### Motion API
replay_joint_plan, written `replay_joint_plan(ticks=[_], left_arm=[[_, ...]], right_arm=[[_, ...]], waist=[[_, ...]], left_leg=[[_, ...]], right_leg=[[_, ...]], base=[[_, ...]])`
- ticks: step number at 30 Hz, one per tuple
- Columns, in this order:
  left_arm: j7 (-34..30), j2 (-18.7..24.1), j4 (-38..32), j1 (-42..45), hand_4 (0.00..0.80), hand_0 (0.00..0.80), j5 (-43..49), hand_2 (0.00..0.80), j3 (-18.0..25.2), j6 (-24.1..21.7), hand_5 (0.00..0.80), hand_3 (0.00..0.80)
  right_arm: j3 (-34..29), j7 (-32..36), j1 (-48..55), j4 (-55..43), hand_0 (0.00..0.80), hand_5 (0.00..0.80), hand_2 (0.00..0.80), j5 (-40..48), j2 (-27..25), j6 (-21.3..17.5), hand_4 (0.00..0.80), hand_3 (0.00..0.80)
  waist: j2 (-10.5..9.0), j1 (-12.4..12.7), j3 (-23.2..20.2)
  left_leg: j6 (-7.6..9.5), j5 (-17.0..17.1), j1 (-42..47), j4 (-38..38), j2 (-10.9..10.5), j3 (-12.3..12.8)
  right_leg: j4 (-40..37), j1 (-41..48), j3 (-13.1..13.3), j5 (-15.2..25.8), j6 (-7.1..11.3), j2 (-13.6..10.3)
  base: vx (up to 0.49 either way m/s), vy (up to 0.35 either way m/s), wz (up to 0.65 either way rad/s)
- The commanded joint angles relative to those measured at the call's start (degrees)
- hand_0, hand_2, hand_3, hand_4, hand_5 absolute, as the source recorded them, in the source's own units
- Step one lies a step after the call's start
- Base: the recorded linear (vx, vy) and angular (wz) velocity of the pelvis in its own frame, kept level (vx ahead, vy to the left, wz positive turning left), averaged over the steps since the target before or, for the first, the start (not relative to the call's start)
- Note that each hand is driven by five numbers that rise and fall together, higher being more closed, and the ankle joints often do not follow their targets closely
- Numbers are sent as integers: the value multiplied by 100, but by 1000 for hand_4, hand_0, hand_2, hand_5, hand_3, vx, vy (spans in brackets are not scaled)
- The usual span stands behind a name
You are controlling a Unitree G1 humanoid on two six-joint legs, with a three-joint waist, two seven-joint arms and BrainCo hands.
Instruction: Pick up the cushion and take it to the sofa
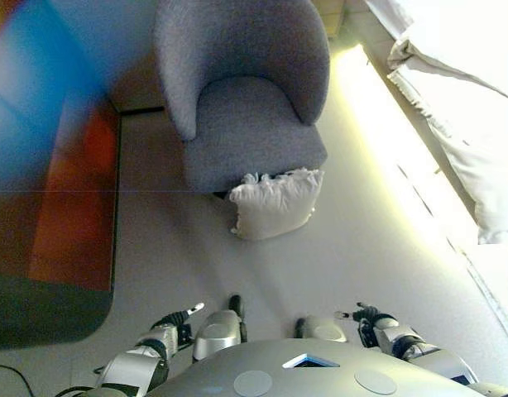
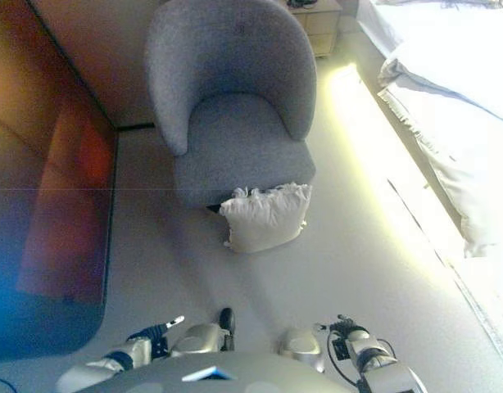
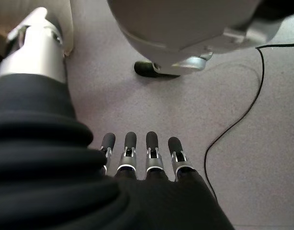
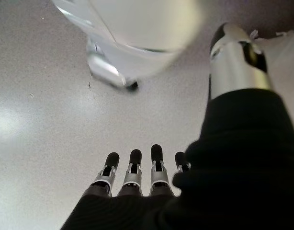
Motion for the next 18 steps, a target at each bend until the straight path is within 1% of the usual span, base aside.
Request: replay_joint_plan(ticks=[1, 2, 3, 4, 5, 6, 7, 8, 9, 10, 11, 12, 13, 14, 15, 16, 17, 18], left_arm=[[102, 254, 88, -62, 0, 0, 149, 0, 51, 28, 0, 0], [140, 245, 77, -5, 0, 0, 159, 0, 75, 39, 0, 0], [207, 228, 60, 68, 0, 0, 132, 0, 114, 30, 0, 0], [195, 221, 49, 140, 0, 0, 161, 0, 171, -14, 0, 0], [93, 230, 55, 179, 0, 0, 236, 0, 202, -106, 0, 0], [-103, 206, 26, 213, 0, 0, 545, 0, 159, -293, 0, 0], [-150, 156, 14, 219, 0, 0, 683, 0, 75, -456, 0, 0], [-101, 84, -44, 220, 0, 0, 487, 0, -81, -550, 0, 0], [-48, 57, -97, 218, 0, 0, 334, 0, -149, -495, 0, 0], [36, 42, -133, 187, 0, 0, 133, 0, -194, -404, 0, 0], [82, 38, -141, 152, 0, 0, 37, 0, -205, -328, 0, 0], [122, 36, -133, 116, 0, 0, 21, 0, -229, -263, 0, 0], [93, 40, -121, 100, 0, 0, 50, 0, -235, -243, 0, 0], [26, 34, -84, 83, 0, 0, 40, 0, -259, -218, 0, 0], [10, 20, -67, 83, 0, 0, 15, 0, -261, -204, 0, 0], [-12, 2, -45, 83, 0, 0, -19, 0, -251, -181, 0, 0], [-19, -20, -27, 95, 0, 0, -83, 0, -244, -147, 0, 0], [-19, -32, -23, 134, 0, 0, -85, 0, -209, -131, 0, 0]], right_arm=[[-154, -28, -194, -26, 0, 0, 0, -400, 64, -44, 0, 0], [-81, -32, -228, -20, 0, 0, 0, -443, 48, 39, 0, 0], [-51, -16, -259, 0, 0, 0, 0, -321, 23, 138, 0, 0], [-49, 18, -273, -5, 0, 0, 0, -136, -14, 233, 0, 0], [-41, 68, -275, 2, 0, 0, 0, -67, -49, 268, 0, 0], [-17, 89, -242, -19, 0, 0, 0, -88, -126, 267, 0, 0], [13, 70, -225, -12, 0, 0, 0, -100, -184, 274, 0, 0], [18, 46, -220, 61, 0, 0, 0, -145, -245, 307, 0, 0], [10, 43, -221, 107, 0, 0, 0, -176, -265, 332, 0, 0], [-9, 57, -228, 174, 0, 0, 0, -231, -295, 393, 0, 0], [-34, 74, -234, 217, 0, 0, 0, -271, -326, 451, 0, 0], [-50, 115, -249, 289, 0, 0, 0, -276, -351, 498, 0, 0], [-73, 131, -259, 330, 0, 0, 0, -267, -354, 493, 0, 0], [-107, 138, -276, 401, 0, 0, 0, -250, -359, 487, 0, 0], [-126, 148, -282, 439, 0, 0, 0, -269, -350, 479, 0, 0], [-134, 173, -269, 479, 0, 0, 0, -288, -337, 462, 0, 0], [-123, 196, -244, 505, 0, 0, 0, -311, -308, 457, 0, 0], [-115, 229, -222, 515, 0, 0, 0, -347, -272, 452, 0, 0]], waist=[[-348, 108, 97], [-369, 129, 114], [-388, 146, 131], [-398, 162, 139], [-397, 160, 147], [-418, 194, 154], [-427, 215, 150], [-422, 217, 149], [-410, 207, 156], [-409, 212, 173], [-417, 240, 195], [-383, 294, 246], [-371, 317, 265], [-291, 343, 301], [-258, 350, 322], [-182, 357, 346], [-87, 394, 363], [-28, 451, 369]], left_leg=[[-109, -1458, 390, 1088, 569, -133], [-176, -1487, 409, 1242, 719, -163], [-200, -1501, 473, 1371, 830, -239], [-244, -1366, 522, 1497, 929, -312], [-275, -1139, 465, 1691, 1026, -386], [-247, -735, 201, 2261, 1077, -536], [-179, -597, 8, 2631, 1061, -570], [-87, -502, -203, 2935, 1039, -511], [-58, -454, -296, 3050, 1049, -465], [-33, -450, -365, 3029, 994, -348], [-17, -520, -431, 2915, 807, -310], [-36, -590, -449, 2529, 544, -186], [-57, -573, -515, 2341, 378, -124], [-124, -463, -525, 1818, 223, 83], [-147, -398, -516, 1597, 170, 164], [-211, -216, -556, 1206, 125, 280], [-314, 111, -656, 657, 103, 331], [-383, 380, -740, 269, 106, 302]], right_leg=[[-411, 19, -55, 951, 120, -195], [-243, 44, -42, 744, 37, -97], [-77, 36, -40, 607, -46, 6], [39, 11, -55, 532, -128, 110], [101, 2, -33, 460, -237, 230], [106, 26, -80, 440, -386, 341], [89, 43, -133, 447, -468, 389], [72, 80, -179, 426, -567, 473], [69, 107, -209, 401, -617, 519], [27, 182, -308, 378, -634, 542], [-40, 261, -398, 373, -611, 533], [-100, 381, -538, 330, -586, 573], [-136, 438, -608, 309, -585, 600], [-196, 569, -776, 218, -603, 706], [-212, 634, -834, 176, -617, 754], [-227, 744, -888, 97, -646, 861], [-242, 906, -909, 11, -669, 993], [-272, 1077, -895, -70, -696, 1096]], base=[[469, -595, 54], [432, -541, 58], [403, -493, 60], [343, -422, 59], [322, -443, 40], [285, -423, 23], [300, -432, 22], [250, -315, 32], [257, -262, 30], [227, -174, 24], [284, -167, 23], [258, -122, 29], [303, -79, 46], [254, -16, 59], [305, 18, 70], [319, 48, 62], [382, 64, 65], [415, 69, 62]])
